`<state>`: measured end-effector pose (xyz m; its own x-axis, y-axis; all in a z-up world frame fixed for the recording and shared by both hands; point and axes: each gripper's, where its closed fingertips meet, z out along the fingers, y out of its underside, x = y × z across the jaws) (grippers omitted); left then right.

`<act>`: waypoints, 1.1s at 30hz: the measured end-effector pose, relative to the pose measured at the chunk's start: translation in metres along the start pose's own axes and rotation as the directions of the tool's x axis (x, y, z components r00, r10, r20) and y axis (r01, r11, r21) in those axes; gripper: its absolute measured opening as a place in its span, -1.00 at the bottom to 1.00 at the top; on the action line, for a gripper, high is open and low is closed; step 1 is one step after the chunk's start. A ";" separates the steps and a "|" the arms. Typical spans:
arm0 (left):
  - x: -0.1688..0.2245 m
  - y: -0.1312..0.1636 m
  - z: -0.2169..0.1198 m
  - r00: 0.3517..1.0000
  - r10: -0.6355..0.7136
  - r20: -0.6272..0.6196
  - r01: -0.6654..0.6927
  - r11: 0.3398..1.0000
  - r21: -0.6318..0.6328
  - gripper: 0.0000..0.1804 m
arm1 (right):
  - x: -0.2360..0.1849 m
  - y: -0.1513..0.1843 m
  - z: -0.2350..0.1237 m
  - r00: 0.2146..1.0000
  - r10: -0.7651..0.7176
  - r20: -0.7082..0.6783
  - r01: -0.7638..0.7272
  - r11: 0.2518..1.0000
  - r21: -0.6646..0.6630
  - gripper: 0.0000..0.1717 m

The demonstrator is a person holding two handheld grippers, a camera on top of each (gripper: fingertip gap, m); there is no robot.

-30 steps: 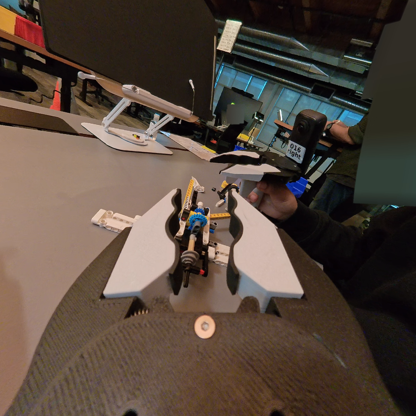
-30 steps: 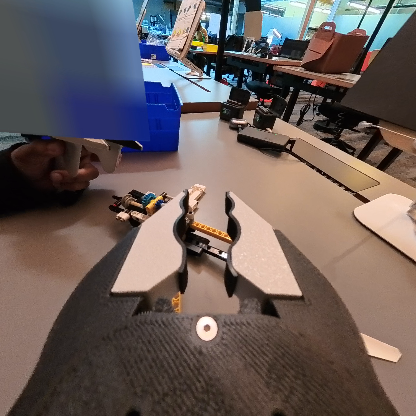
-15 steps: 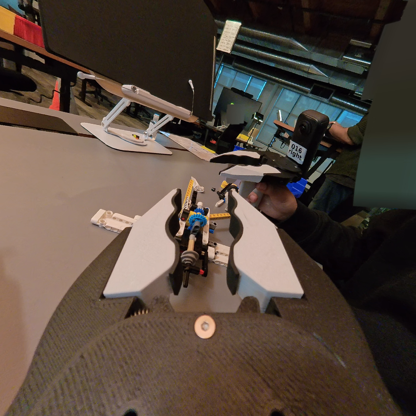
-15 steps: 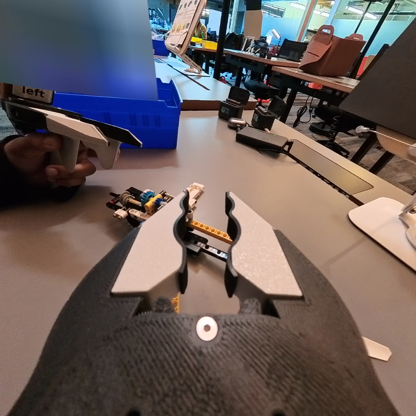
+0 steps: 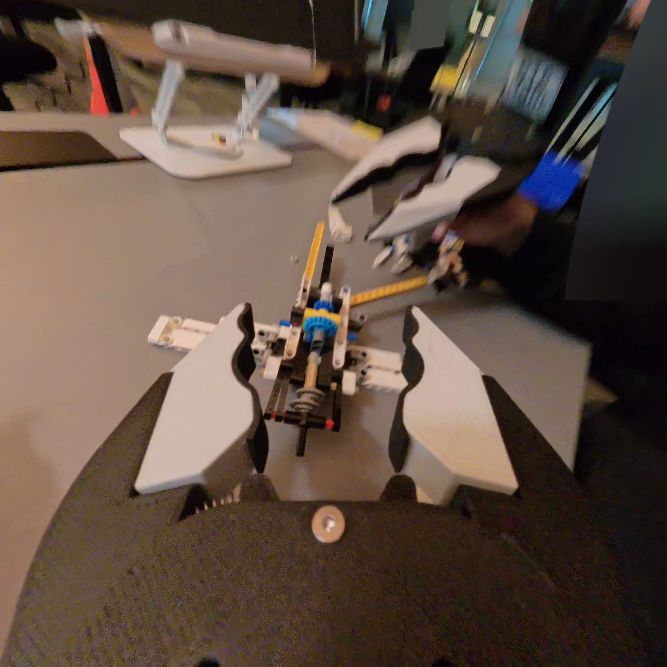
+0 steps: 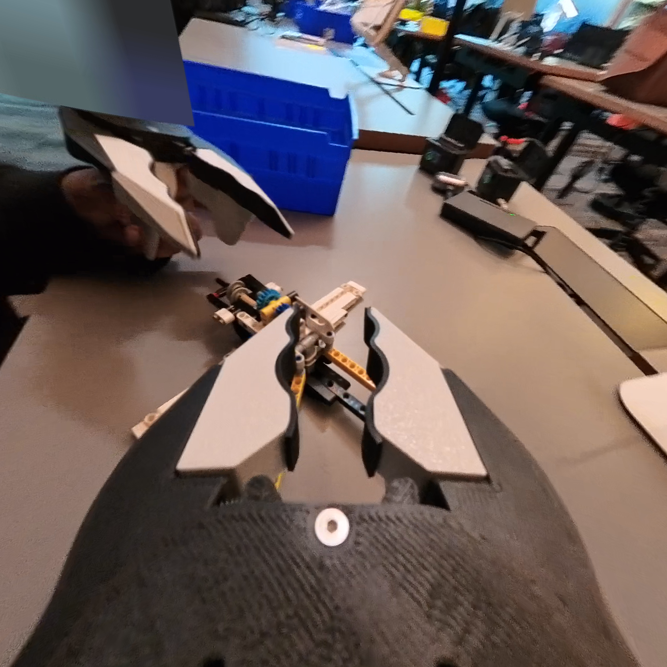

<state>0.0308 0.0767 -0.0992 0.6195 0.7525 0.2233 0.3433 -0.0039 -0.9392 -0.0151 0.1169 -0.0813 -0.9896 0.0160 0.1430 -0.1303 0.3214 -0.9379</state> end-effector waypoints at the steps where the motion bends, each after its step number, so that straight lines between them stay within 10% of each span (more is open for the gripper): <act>1: -0.003 0.010 0.007 0.998 0.055 0.036 -0.052 0.995 -0.088 -0.05 | -0.002 -0.003 0.003 0.999 -0.018 0.039 0.019 1.000 -0.019 -0.61; 5: -0.017 0.038 0.024 0.955 0.275 0.108 -0.228 0.919 -0.323 -0.08 | -0.001 0.002 0.019 0.973 -0.132 0.191 0.164 0.973 -0.165 -0.66; 13: -0.013 0.043 0.030 0.967 0.253 0.013 -0.237 0.920 -0.312 -0.47 | -0.011 0.026 0.044 0.847 -0.040 0.531 0.253 0.907 -0.335 -0.71; 33: -0.011 0.049 0.030 0.980 0.191 -0.051 -0.197 0.922 -0.333 -0.51 | -0.023 0.033 0.047 0.676 -0.075 0.733 0.380 0.888 -0.259 -0.95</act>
<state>0.0197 0.0882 -0.1558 0.7088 0.7034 0.0530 0.4299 -0.3711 -0.8231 0.0006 0.0827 -0.1308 -0.7043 -0.7070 -0.0641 -0.4758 0.5371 -0.6966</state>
